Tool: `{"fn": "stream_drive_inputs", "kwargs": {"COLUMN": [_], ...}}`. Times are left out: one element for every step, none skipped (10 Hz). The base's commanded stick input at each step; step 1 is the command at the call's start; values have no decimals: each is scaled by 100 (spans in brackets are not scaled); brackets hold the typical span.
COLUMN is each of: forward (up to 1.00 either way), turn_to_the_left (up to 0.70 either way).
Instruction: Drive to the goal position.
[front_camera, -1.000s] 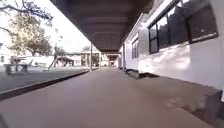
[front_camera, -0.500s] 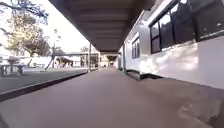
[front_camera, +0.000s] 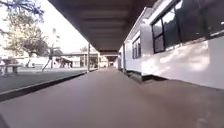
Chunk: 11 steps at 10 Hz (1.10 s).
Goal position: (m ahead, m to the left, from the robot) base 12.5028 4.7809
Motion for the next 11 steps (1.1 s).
{"fn": "stream_drive_inputs", "kwargs": {"forward": [70,70,70,70,70,70,70,70,70,70,70], "turn_to_the_left": [0,0,0,0,0,0,0,0,0,0,0]}}
